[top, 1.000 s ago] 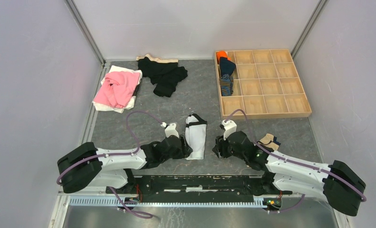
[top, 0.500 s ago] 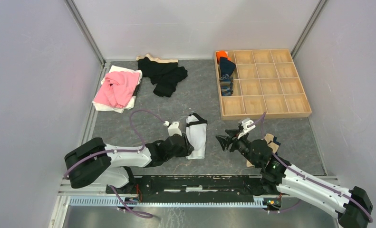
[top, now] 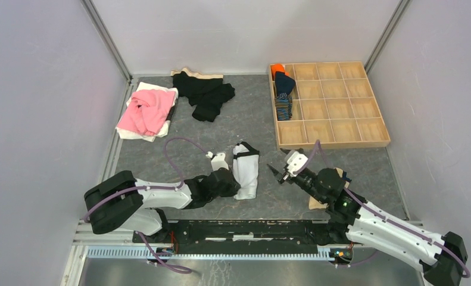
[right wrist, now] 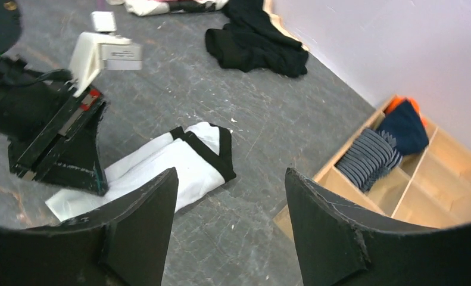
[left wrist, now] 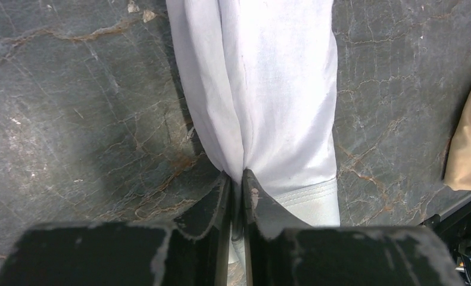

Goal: Roll the underwear
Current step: Roll the underwear to the center of the board.

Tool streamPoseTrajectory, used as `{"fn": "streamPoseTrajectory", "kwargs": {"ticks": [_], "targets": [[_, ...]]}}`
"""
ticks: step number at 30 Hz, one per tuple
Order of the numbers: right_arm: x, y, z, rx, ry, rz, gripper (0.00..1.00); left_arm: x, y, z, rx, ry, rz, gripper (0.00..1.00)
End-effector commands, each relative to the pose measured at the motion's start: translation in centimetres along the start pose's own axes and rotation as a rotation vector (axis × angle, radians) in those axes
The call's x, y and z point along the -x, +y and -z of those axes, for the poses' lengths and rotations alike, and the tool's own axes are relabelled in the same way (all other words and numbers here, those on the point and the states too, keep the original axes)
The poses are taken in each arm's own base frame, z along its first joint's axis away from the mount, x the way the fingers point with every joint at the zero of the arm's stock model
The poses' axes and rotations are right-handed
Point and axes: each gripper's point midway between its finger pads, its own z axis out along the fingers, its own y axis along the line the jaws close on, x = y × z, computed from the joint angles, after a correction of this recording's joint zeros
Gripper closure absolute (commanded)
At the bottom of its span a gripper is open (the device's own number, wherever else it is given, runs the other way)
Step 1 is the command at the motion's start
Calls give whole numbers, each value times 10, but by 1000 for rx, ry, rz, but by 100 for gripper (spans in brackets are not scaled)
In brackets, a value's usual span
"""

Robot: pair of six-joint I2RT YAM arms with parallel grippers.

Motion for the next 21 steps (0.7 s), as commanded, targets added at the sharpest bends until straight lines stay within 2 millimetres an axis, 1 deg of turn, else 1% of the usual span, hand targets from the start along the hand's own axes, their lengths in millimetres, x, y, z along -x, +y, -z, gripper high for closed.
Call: {"fn": "streamPoseTrajectory", "kwargs": {"ticks": [1, 4, 7, 9, 12, 15, 18, 21], "targets": [[14, 19, -10, 194, 23, 258, 28, -24, 40, 0, 137, 85, -101, 85], [-12, 42, -11, 336, 92, 400, 23, -27, 42, -1, 138, 99, -129, 91], [-39, 63, -6, 447, 163, 523, 22, -31, 44, -1, 141, 116, -154, 95], [-50, 77, -5, 512, 182, 576, 22, -33, 47, -2, 144, 126, -166, 97], [-74, 95, -1, 603, 225, 680, 22, -39, 49, -3, 137, 148, -183, 98], [-99, 98, -1, 639, 299, 791, 23, -43, 51, -3, 129, 167, -203, 98], [-115, 102, -1, 685, 332, 882, 25, -46, 53, -2, 123, 175, -220, 98], [-130, 97, -2, 690, 364, 971, 26, -46, 55, -1, 113, 180, -228, 98]]}}
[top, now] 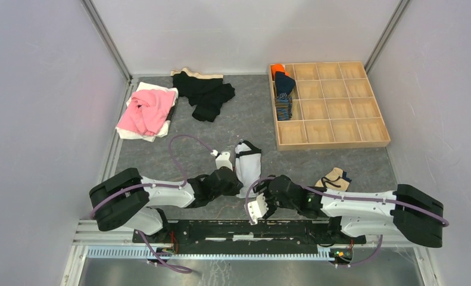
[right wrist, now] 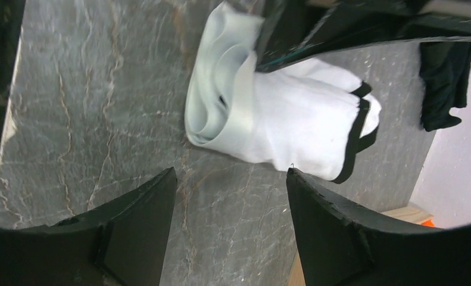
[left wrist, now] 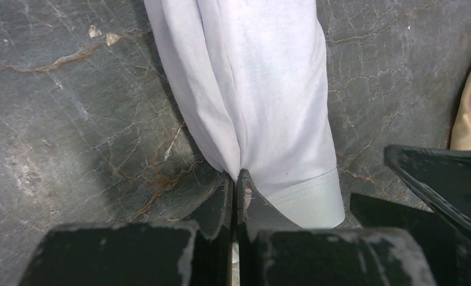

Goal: Roll the underwear
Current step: Roll the underwear to the center of the board.

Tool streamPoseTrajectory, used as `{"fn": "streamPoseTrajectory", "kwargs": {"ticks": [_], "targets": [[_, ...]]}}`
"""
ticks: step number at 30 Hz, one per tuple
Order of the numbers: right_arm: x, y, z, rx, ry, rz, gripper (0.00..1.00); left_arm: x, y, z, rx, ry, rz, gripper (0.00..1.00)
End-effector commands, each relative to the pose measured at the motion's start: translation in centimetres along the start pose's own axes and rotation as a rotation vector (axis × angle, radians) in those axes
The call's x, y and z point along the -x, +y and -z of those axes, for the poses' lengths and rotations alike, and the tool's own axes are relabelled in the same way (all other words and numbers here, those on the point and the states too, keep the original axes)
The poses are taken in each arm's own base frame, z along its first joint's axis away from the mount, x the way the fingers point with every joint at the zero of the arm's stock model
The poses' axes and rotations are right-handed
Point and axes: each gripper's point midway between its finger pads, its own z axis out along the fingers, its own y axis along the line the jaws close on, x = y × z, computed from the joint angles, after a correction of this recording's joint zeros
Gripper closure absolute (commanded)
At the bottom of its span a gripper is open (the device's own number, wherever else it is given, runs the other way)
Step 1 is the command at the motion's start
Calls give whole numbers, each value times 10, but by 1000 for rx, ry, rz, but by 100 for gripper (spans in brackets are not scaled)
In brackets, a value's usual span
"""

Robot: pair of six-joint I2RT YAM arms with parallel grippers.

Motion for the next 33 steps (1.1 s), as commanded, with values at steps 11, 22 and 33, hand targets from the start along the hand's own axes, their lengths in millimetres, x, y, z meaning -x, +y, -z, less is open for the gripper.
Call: {"fn": "streamPoseTrajectory", "kwargs": {"ticks": [11, 22, 33], "targets": [[-15, 13, -14, -79, 6, 175, 30, -54, 60, 8, 121, 203, -161, 98], [-18, 27, -26, -36, 34, 235, 34, -54, 62, 8, 115, 209, -148, 98], [-16, 32, -36, -12, 29, 243, 37, -54, 66, 8, 121, 215, -145, 98]]}}
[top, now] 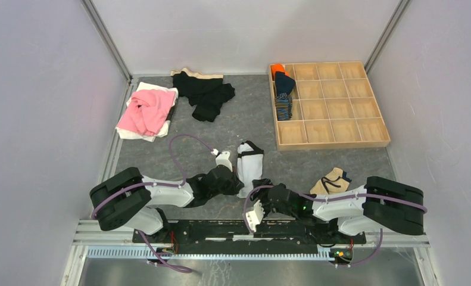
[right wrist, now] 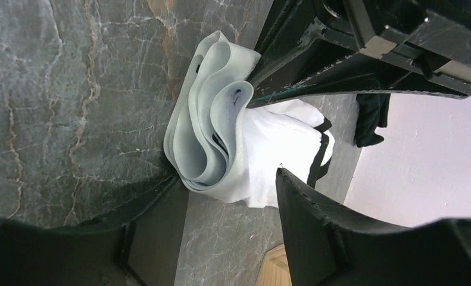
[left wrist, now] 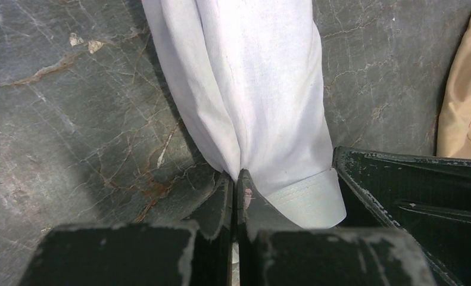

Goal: Roll the underwear
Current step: Roll the underwear to the center of the board.

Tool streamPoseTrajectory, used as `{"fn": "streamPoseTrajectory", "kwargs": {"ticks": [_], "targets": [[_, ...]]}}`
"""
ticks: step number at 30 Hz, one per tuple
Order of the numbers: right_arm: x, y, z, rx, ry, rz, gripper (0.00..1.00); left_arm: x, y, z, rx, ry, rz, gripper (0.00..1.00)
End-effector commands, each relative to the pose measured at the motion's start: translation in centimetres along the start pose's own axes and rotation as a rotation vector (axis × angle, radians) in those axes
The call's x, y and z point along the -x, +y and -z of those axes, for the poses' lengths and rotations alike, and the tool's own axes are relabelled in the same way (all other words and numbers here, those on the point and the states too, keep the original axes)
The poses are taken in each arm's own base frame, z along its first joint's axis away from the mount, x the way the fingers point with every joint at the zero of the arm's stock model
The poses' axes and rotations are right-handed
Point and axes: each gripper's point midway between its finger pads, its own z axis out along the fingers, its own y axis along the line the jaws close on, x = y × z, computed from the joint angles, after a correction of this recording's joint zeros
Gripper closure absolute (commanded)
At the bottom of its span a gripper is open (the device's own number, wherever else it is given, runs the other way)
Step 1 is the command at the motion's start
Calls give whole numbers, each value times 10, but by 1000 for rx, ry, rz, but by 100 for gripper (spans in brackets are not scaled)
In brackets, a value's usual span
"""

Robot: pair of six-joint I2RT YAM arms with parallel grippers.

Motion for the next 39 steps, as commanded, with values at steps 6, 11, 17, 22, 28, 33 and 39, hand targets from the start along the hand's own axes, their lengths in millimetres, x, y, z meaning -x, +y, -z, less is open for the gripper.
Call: {"fn": "streamPoseTrajectory", "kwargs": {"ticks": [6, 11, 17, 22, 28, 33, 39], "targets": [[-1, 34, -4, 129, -1, -3, 57, -56, 69, 12, 193, 209, -118, 98], [4, 31, -4, 121, -22, -31, 79, -57, 73, 13, 207, 210, -103, 98], [16, 21, -5, 94, -60, -144, 100, -48, 76, 20, 228, 179, -73, 97], [24, 15, -7, 78, -64, -325, 100, -10, 64, 43, 224, 54, -44, 73], [53, 12, -1, 69, -210, -554, 100, 38, 50, 81, 180, -131, -5, 58], [68, 9, 5, 64, -298, -686, 100, 49, 47, 97, 149, -183, -5, 59], [80, 4, 8, 77, -356, -844, 100, 49, 36, 101, 68, -194, -13, 64]]}}
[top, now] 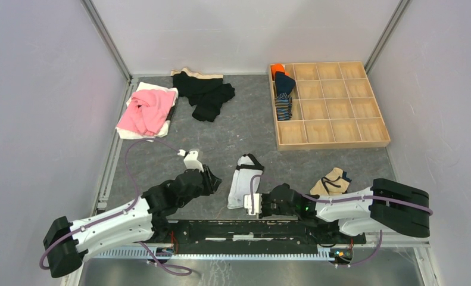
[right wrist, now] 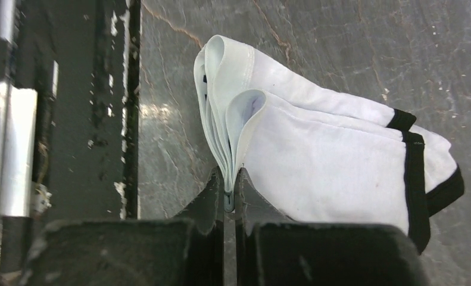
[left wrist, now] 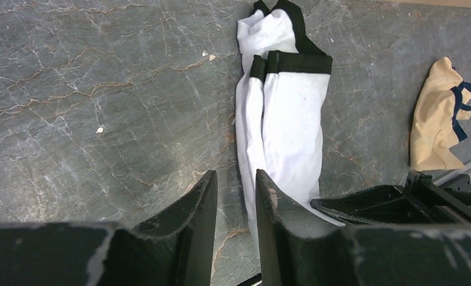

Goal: Roll the underwear
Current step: Roll the underwear to the center of the board.

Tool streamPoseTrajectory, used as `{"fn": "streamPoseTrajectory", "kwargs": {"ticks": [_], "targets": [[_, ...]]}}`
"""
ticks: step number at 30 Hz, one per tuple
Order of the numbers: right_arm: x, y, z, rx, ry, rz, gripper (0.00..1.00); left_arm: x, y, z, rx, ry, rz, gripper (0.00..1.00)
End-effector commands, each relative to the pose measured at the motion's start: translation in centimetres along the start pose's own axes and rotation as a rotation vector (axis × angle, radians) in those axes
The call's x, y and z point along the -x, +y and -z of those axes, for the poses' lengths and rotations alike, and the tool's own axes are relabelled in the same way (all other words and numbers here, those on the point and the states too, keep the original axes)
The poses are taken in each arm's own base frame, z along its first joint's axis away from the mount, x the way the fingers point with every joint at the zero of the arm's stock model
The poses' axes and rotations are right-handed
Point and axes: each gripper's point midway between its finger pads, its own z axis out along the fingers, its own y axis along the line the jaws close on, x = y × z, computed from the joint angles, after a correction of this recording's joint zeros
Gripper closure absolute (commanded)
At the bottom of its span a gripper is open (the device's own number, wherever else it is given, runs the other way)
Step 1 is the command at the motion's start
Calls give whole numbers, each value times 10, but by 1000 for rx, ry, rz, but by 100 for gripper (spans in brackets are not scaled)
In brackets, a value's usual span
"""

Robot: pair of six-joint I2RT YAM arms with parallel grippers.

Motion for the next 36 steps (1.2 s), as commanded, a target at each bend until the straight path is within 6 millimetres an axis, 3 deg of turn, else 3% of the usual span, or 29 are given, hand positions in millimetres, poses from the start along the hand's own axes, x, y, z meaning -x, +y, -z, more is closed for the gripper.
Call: {"fn": "streamPoseTrajectory", "kwargs": {"ticks": [1, 9, 17, 25, 28, 36], "targets": [[28, 2, -3, 14, -122, -184, 100, -1, 2, 2, -24, -5, -55, 65], [24, -2, -1, 28, -150, -499, 100, 0, -5, 3, -52, -1, -66, 72], [14, 7, -5, 142, -101, -794, 100, 1, -9, 4, -73, -1, -64, 79], [6, -6, -6, 141, -63, -1058, 100, 2, -19, 9, -139, -3, -78, 91], [-7, -11, -10, 109, 19, -1157, 100, 0, -26, 9, -177, 9, -101, 97], [-33, -9, -13, 82, 165, -1406, 100, 2, -51, 15, -303, 12, -134, 98]]}}
